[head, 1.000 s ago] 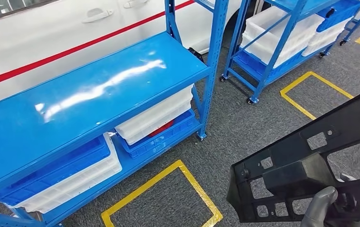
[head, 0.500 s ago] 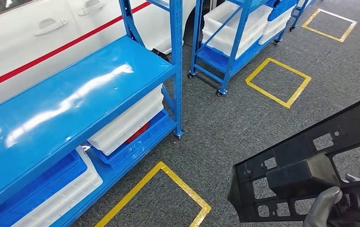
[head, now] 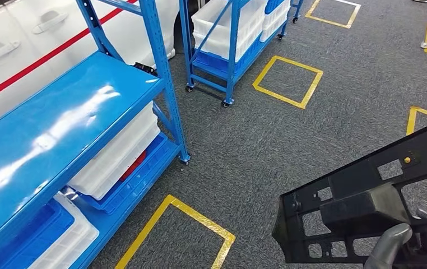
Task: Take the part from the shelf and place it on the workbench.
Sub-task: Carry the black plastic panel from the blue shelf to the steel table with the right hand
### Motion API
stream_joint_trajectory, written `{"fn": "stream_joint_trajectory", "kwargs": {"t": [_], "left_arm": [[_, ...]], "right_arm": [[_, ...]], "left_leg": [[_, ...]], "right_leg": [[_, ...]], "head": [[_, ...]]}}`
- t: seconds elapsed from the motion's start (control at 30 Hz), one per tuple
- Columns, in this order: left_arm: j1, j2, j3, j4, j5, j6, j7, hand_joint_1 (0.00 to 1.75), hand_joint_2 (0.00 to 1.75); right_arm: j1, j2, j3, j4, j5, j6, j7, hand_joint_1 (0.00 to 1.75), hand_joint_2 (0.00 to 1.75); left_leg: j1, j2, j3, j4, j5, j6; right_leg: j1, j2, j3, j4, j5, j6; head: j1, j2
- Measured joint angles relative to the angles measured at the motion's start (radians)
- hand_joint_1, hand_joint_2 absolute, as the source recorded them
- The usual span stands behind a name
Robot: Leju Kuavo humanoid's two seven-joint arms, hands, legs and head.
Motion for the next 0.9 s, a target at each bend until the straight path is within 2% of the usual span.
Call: {"fn": "stream_joint_trajectory", "kwargs": {"t": [0.03, 0.1, 0.13, 0.17, 0.2, 0.23, 0.27, 0.33, 0.4, 0.47, 0.5, 0.53, 0.6, 0.63, 0.67, 0.7, 0.73, 0.77, 0.8, 0.87, 0.9], "left_arm": [[0.000, 0.000, 0.000, 0.000, -0.001, 0.000, -0.002, 0.00, 1.75], [0.003, -0.001, 0.000, 0.001, -0.003, 0.000, -0.008, 0.00, 1.75], [0.006, -0.001, 0.000, 0.002, -0.006, 0.002, -0.015, 0.00, 1.75], [0.009, -0.001, 0.000, 0.002, -0.008, 0.005, -0.026, 0.00, 1.75], [0.009, -0.001, 0.000, 0.002, -0.010, 0.014, -0.034, 0.00, 1.75], [0.004, -0.006, 0.000, 0.002, -0.009, 0.032, -0.036, 0.00, 1.75], [-0.005, -0.014, 0.000, 0.002, -0.006, 0.054, -0.029, 0.00, 1.75], [-0.032, -0.034, 0.001, 0.002, 0.000, 0.101, -0.005, 0.00, 1.75], [-0.054, -0.045, 0.002, 0.002, 0.002, 0.110, 0.004, 0.00, 1.75], [-0.061, -0.048, 0.001, 0.002, 0.002, 0.083, -0.002, 0.00, 1.75], [-0.058, -0.047, 0.002, 0.002, 0.002, 0.067, -0.008, 0.00, 1.75], [-0.049, -0.043, 0.002, 0.002, 0.002, 0.051, -0.014, 0.00, 1.75], [-0.027, -0.032, 0.004, 0.002, 0.001, 0.031, -0.022, 0.00, 1.75], [-0.016, -0.027, 0.005, 0.002, 0.000, 0.025, -0.025, 0.00, 1.75], [-0.009, -0.022, 0.007, 0.002, -0.002, 0.023, -0.026, 0.00, 1.75], [-0.005, -0.018, 0.008, 0.002, -0.005, 0.022, -0.028, 0.00, 1.75], [-0.004, -0.016, 0.009, 0.002, -0.009, 0.023, -0.030, 0.00, 1.75], [-0.005, -0.014, 0.009, 0.002, -0.013, 0.024, -0.031, 0.00, 1.75], [-0.006, -0.014, 0.009, 0.002, -0.017, 0.023, -0.033, 0.00, 1.75], [-0.005, -0.013, 0.009, 0.002, -0.023, 0.022, -0.036, 0.00, 1.75], [-0.005, -0.013, 0.009, 0.002, -0.025, 0.023, -0.037, 0.00, 1.75]], "right_arm": [[0.001, 0.000, 0.000, -0.003, -0.003, -0.001, 0.000, 1.75, 1.75], [0.004, 0.000, 0.000, -0.007, -0.011, -0.002, -0.001, 1.75, 1.75], [0.006, 0.000, 0.000, -0.008, -0.016, -0.002, 0.000, 1.75, 1.75], [0.009, 0.000, -0.001, -0.009, -0.019, -0.002, 0.000, 1.75, 1.75], [0.012, -0.001, -0.001, -0.009, -0.023, -0.001, 0.000, 1.75, 1.75], [0.013, -0.001, -0.001, -0.009, -0.026, 0.002, 0.004, 1.75, 1.75], [0.012, -0.001, -0.001, -0.009, -0.029, 0.007, 0.009, 1.75, 1.75], [0.001, 0.000, -0.001, -0.008, -0.028, 0.016, 0.022, 1.75, 1.75], [-0.008, 0.000, -0.001, -0.006, -0.026, 0.019, 0.026, 1.75, 1.75], [-0.003, -0.001, -0.001, -0.007, -0.033, 0.020, 0.018, 1.75, 1.75], [0.004, -0.001, -0.002, -0.008, -0.039, 0.021, 0.012, 1.75, 1.75], [0.010, -0.001, -0.003, -0.009, -0.045, 0.022, 0.007, 1.75, 1.75], [0.016, -0.002, -0.006, -0.011, -0.053, 0.026, 0.002, 1.75, 1.75], [0.017, -0.002, -0.007, -0.011, -0.055, 0.027, 0.002, 1.75, 1.75], [0.020, -0.002, -0.009, -0.011, -0.057, 0.027, 0.002, 1.75, 1.75], [0.024, -0.003, -0.012, -0.011, -0.059, 0.026, 0.001, 1.75, 1.75], [0.027, -0.003, -0.016, -0.011, -0.062, 0.026, 0.001, 1.75, 1.75], [0.030, -0.003, -0.021, -0.012, -0.066, 0.027, 0.001, 1.75, 1.75], [0.033, -0.003, -0.026, -0.012, -0.071, 0.030, 0.001, 1.75, 1.75], [0.036, -0.003, -0.036, -0.012, -0.086, 0.048, 0.002, 1.75, 1.75], [0.038, -0.003, -0.043, -0.012, -0.096, 0.062, 0.002, 1.75, 1.75]], "left_leg": [[0.002, -0.022, -0.009, 0.025, -0.020, -0.004], [0.006, -0.079, -0.059, 0.137, -0.087, -0.007], [0.006, -0.094, -0.093, 0.208, -0.119, -0.008], [0.007, -0.101, -0.119, 0.262, -0.135, -0.007], [0.007, -0.104, -0.132, 0.284, -0.131, -0.006], [0.006, -0.107, -0.125, 0.261, -0.103, -0.003], [0.006, -0.116, -0.103, 0.206, -0.064, 0.001], [0.006, -0.168, -0.051, 0.072, 0.001, 0.012], [0.004, -0.202, -0.031, 0.012, 0.016, 0.018], [0.002, -0.182, -0.027, 0.005, 0.019, 0.024], [0.003, -0.168, -0.023, -0.001, 0.023, 0.029], [0.004, -0.151, -0.019, -0.008, 0.028, 0.035], [0.003, -0.115, -0.016, -0.015, 0.032, 0.043], [0.001, -0.098, -0.017, -0.015, 0.031, 0.046], [-0.001, -0.081, -0.018, -0.014, 0.030, 0.046], [-0.002, -0.065, -0.018, -0.013, 0.028, 0.046], [-0.002, -0.052, -0.018, -0.013, 0.026, 0.045], [-0.001, -0.040, -0.016, -0.012, 0.023, 0.042], [-0.001, -0.030, -0.013, -0.010, 0.019, 0.037], [-0.004, -0.012, -0.007, -0.006, 0.009, 0.024], [-0.006, -0.003, -0.003, -0.005, 0.005, 0.018]], "right_leg": [[-0.003, 0.011, 0.001, -0.005, 0.004, -0.007], [-0.003, 0.033, 0.000, -0.009, 0.009, -0.017], [-0.001, 0.047, -0.002, -0.008, 0.010, -0.020], [0.001, 0.062, -0.004, -0.007, 0.010, -0.021], [0.003, 0.077, -0.004, -0.005, 0.010, -0.022], [0.005, 0.093, -0.004, -0.002, 0.010, -0.021], [0.006, 0.107, -0.004, 0.000, 0.010, -0.021], [0.006, 0.130, -0.007, 0.007, 0.009, -0.016], [0.003, 0.152, -0.014, 0.010, 0.012, -0.004], [-0.001, 0.175, -0.020, 0.008, 0.017, 0.012], [-0.001, 0.166, -0.024, 0.014, 0.014, 0.017], [0.002, 0.143, -0.034, 0.034, 0.000, 0.020], [0.005, 0.075, -0.081, 0.129, -0.057, 0.024], [0.004, 0.054, -0.114, 0.194, -0.089, 0.027], [0.000, 0.045, -0.141, 0.249, -0.108, 0.031], [-0.004, 0.039, -0.154, 0.276, -0.111, 0.034], [-0.008, 0.034, -0.148, 0.265, -0.095, 0.038], [-0.012, 0.026, -0.121, 0.217, -0.065, 0.040], [-0.015, 0.007, -0.081, 0.145, -0.036, 0.042], [-0.012, -0.032, -0.022, 0.039, -0.005, 0.035], [-0.008, -0.039, -0.013, 0.019, -0.004, 0.028]], "head": [[-0.001, 0.000], [-0.004, 0.000], [-0.005, 0.000], [-0.005, 0.000], [-0.005, 0.000], [-0.005, 0.000], [-0.005, 0.000], [-0.004, 0.000], [-0.004, 0.000], [-0.004, 0.000], [-0.003, 0.000], [-0.002, 0.000], [0.001, 0.000], [0.002, 0.000], [0.002, 0.000], [0.002, 0.000], [0.002, 0.000], [0.002, 0.000], [0.002, 0.000], [0.002, 0.000], [0.001, 0.000]]}}
